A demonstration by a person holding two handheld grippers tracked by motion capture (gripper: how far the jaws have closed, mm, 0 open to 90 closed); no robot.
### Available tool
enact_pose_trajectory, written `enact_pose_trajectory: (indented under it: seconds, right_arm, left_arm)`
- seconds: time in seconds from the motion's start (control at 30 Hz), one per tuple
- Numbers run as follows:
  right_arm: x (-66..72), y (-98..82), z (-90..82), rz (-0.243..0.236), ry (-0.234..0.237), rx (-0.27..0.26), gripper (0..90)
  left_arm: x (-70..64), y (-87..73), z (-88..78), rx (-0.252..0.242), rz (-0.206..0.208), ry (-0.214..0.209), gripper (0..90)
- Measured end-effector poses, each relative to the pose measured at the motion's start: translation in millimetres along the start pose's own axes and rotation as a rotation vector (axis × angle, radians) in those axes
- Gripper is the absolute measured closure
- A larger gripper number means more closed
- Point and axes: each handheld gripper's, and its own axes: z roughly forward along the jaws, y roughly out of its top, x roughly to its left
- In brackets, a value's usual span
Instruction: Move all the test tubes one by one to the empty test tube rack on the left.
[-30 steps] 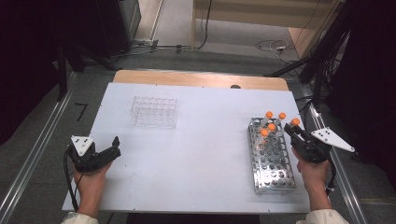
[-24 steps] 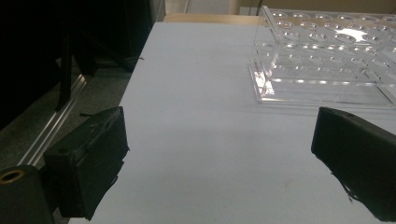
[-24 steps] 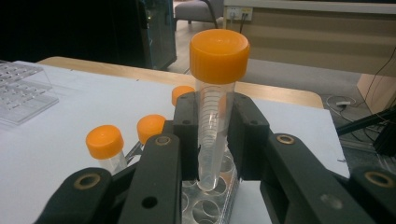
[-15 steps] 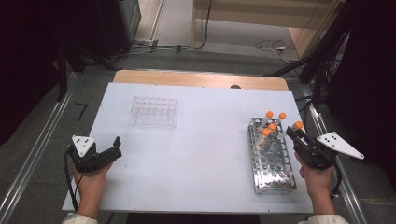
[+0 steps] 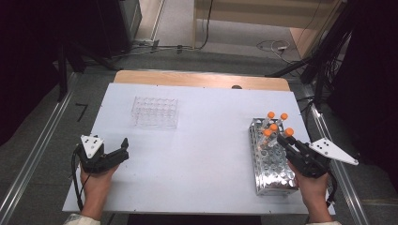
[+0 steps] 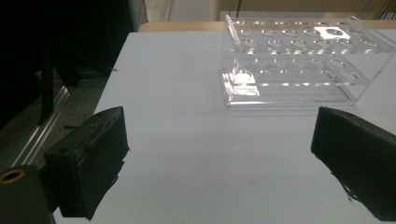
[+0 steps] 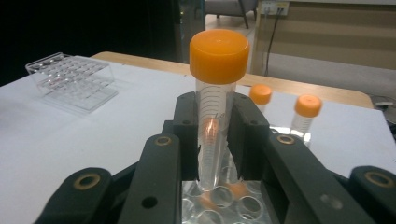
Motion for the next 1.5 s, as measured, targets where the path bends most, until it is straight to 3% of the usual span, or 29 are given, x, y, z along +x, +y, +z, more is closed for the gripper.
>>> enact_pose_trajectory:
  seconds: [0.53, 0.57, 0.73, 1.0, 1.07, 1.5]
  right_arm:
    - [53.6, 4.9, 22.4, -0.06, 0.148, 0.022, 72.3]
    - [60.1, 5.4, 27.2, -0.066, 0.165, 0.027, 72.3]
    - [78.9, 4.3, 41.9, -0.077, 0.209, 0.052, 72.3]
    - [109.7, 0.5, 66.2, -0.094, 0.272, 0.089, 72.3]
    - [113.4, -0.4, 69.7, -0.101, 0.278, 0.093, 72.3]
    - [150.8, -1.8, 106.9, -0.117, 0.325, 0.13, 72.3]
  left_arm:
    - [-15.0, 5.7, -3.6, -0.016, 0.007, -0.06, 4.9]
    - [-19.0, 7.0, -4.0, -0.013, 0.013, -0.082, 4.9]
    - [-25.9, 8.1, -3.0, -0.009, 0.034, -0.109, 4.9]
    - [-31.2, 9.5, -3.7, -0.011, 0.023, -0.149, 5.7]
    - [-32.9, 10.7, -4.7, -0.01, 0.01, -0.175, 5.7]
    - [-48.8, 12.7, -5.6, -0.025, 0.053, -0.219, 6.4]
